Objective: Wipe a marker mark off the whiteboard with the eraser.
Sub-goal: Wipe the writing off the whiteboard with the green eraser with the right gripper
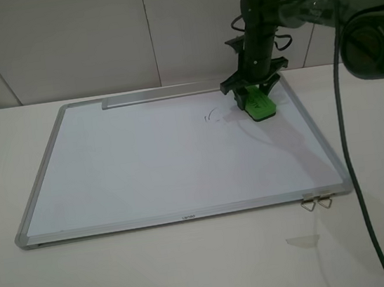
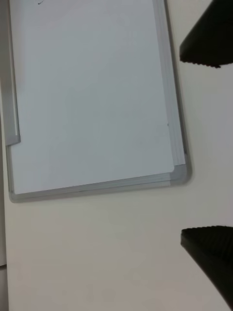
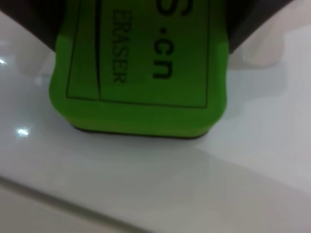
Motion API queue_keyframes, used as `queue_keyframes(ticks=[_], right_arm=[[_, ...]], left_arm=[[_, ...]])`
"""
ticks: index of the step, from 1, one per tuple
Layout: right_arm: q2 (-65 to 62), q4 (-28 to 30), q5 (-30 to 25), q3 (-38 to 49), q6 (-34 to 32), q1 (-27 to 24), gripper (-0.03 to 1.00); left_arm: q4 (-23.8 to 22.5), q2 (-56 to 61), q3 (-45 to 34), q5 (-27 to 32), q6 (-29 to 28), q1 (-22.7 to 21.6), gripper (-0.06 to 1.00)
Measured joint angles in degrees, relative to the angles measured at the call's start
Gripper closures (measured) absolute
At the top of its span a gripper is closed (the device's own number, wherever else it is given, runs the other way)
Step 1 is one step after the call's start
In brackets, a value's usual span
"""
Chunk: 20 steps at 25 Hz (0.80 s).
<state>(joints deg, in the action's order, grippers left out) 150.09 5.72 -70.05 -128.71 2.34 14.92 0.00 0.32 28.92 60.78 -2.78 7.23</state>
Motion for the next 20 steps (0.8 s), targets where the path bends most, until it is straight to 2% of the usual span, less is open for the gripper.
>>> queue_keyframes(ticks=[4,12,16,20], right_arm=[[0.0,0.9,0.1,0.0,0.0,2.1,0.37],[0.9,-0.7,1.5,-0.2,0.1,13.7,0.37],[2.0,-3.3,1.5,-1.0,1.5,18.6,0.37],[2.5,-3.4,1.5,-1.4,1.9,20.3,0.37]], left_arm=[[0.0,0.0,0.0,0.0,0.0,0.0,0.26],[0.0,0.0,0.0,0.0,0.0,0.0,0.26],[0.0,0.0,0.0,0.0,0.0,0.0,0.26],[0.0,0.0,0.0,0.0,0.0,0.0,0.26]])
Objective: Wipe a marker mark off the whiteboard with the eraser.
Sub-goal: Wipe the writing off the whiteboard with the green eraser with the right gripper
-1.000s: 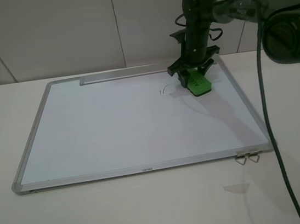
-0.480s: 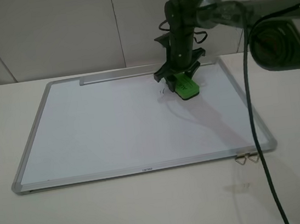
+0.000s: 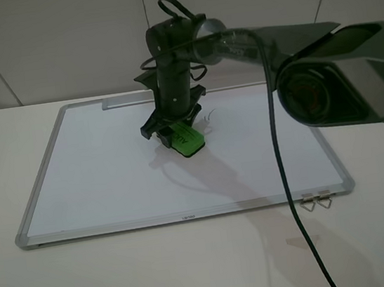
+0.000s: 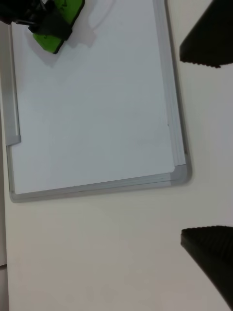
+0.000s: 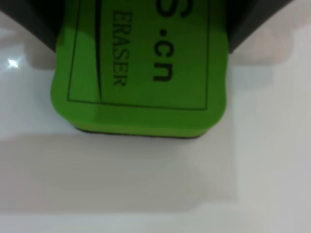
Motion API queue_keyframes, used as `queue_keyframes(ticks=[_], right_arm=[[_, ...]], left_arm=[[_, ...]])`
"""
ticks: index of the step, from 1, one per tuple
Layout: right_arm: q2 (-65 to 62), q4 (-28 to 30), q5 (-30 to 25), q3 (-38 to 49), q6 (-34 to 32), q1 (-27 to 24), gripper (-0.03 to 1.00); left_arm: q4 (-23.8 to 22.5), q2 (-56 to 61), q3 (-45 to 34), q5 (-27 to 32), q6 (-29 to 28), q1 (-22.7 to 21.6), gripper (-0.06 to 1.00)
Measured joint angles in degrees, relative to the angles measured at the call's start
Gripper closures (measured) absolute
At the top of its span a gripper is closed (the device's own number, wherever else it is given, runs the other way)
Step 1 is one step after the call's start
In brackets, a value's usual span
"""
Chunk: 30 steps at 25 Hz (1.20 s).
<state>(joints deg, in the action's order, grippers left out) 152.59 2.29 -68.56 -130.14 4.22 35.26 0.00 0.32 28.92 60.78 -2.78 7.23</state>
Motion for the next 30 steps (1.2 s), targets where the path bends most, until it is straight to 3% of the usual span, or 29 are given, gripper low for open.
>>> queue_keyframes(ticks=[6,19,25,30], right_arm=[[0.9,-0.2,-0.7,-2.7,0.1,-2.0,0.37],[3.1,-0.6,1.5,-8.3,0.1,-17.1,0.37],[3.2,-1.1,2.3,-8.3,0.5,-16.8,0.37],[3.4,-2.9,7.0,-8.3,3.7,-11.2,0.37]], left_arm=[[0.0,0.0,0.0,0.0,0.0,0.0,0.26],[0.0,0.0,0.0,0.0,0.0,0.0,0.26],[0.0,0.0,0.0,0.0,0.0,0.0,0.26],[0.0,0.0,0.0,0.0,0.0,0.0,0.26]])
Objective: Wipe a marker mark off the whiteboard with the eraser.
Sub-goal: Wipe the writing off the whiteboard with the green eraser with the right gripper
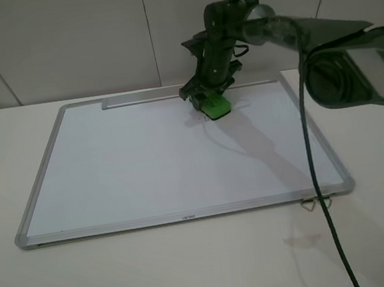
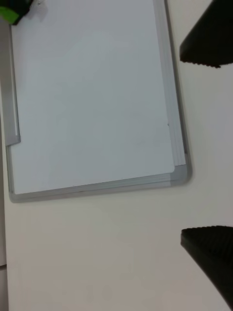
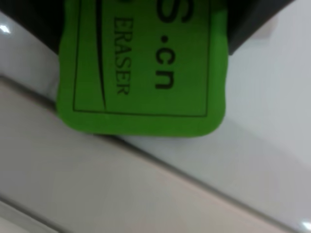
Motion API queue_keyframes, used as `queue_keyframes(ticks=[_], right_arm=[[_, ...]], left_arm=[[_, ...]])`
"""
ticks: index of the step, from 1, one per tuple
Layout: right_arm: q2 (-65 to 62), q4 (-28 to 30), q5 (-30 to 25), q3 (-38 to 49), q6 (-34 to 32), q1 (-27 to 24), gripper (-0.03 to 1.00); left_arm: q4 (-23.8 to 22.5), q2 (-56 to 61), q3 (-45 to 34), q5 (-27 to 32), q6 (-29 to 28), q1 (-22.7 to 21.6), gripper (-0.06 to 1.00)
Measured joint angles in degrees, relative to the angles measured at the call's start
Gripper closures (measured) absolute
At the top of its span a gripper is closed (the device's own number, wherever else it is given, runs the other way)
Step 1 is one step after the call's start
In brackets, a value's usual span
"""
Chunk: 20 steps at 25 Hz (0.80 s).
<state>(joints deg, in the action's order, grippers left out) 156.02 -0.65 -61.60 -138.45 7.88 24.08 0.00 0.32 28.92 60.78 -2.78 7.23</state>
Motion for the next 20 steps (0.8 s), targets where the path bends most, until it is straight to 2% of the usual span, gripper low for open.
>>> queue_keyframes(ticks=[6,9,14,20], right_arm=[[0.2,-1.3,2.2,0.0,2.8,8.1,0.37],[0.2,-1.5,2.7,0.0,3.5,9.3,0.37],[0.3,-2.6,3.1,0.0,6.4,8.0,0.37],[0.4,-4.6,3.8,0.0,15.3,2.0,0.37]], left_arm=[[0.0,0.0,0.0,0.0,0.0,0.0,0.26],[0.0,0.0,0.0,0.0,0.0,0.0,0.26],[0.0,0.0,0.0,0.0,0.0,0.0,0.26],[0.0,0.0,0.0,0.0,0.0,0.0,0.26]])
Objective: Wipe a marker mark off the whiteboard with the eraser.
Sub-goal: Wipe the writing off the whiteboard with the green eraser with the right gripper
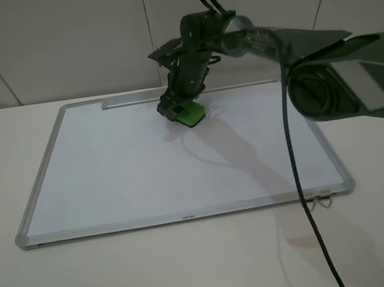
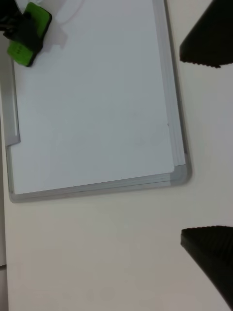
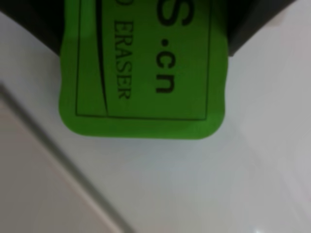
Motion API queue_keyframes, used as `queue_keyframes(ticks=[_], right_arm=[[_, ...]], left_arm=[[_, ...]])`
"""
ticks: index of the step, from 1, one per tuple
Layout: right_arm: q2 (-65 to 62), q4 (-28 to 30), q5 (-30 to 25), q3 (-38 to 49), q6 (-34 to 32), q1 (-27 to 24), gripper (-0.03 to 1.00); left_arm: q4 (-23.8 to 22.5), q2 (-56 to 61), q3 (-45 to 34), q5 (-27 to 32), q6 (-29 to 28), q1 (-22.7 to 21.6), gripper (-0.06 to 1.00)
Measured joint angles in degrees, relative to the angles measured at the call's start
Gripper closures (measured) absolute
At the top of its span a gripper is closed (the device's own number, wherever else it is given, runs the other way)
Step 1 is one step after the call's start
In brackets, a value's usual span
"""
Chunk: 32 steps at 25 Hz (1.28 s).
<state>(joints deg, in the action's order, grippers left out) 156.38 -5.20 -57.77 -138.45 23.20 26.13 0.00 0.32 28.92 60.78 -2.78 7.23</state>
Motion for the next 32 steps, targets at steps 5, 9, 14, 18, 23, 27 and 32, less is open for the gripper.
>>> queue_keyframes(ticks=[5,9,14,18,23,27,32], right_arm=[[0.0,-0.6,-0.4,0.0,3.6,-3.7,0.37],[-0.1,-1.3,-2.0,0.0,5.7,-5.4,0.37],[-0.1,-2.3,-4.9,0.1,6.3,-7.4,0.37],[-0.6,-2.5,-4.9,1.6,7.3,-8.2,0.37],[-0.7,-4.5,-3.1,2.3,9.7,-8.1,0.37],[-0.6,-6.6,1.2,2.6,10.7,-5.5,0.37],[-0.1,-7.7,4.7,2.2,12.8,0.8,0.37]], left_arm=[[0.0,0.0,0.0,0.0,0.0,0.0,0.26],[0.0,0.0,0.0,0.0,0.0,0.0,0.26],[0.0,0.0,0.0,0.0,0.0,0.0,0.26],[0.0,0.0,0.0,0.0,0.0,0.0,0.26],[0.0,0.0,0.0,0.0,0.0,0.0,0.26],[0.0,0.0,0.0,0.0,0.0,0.0,0.26],[0.0,0.0,0.0,0.0,0.0,0.0,0.26]])
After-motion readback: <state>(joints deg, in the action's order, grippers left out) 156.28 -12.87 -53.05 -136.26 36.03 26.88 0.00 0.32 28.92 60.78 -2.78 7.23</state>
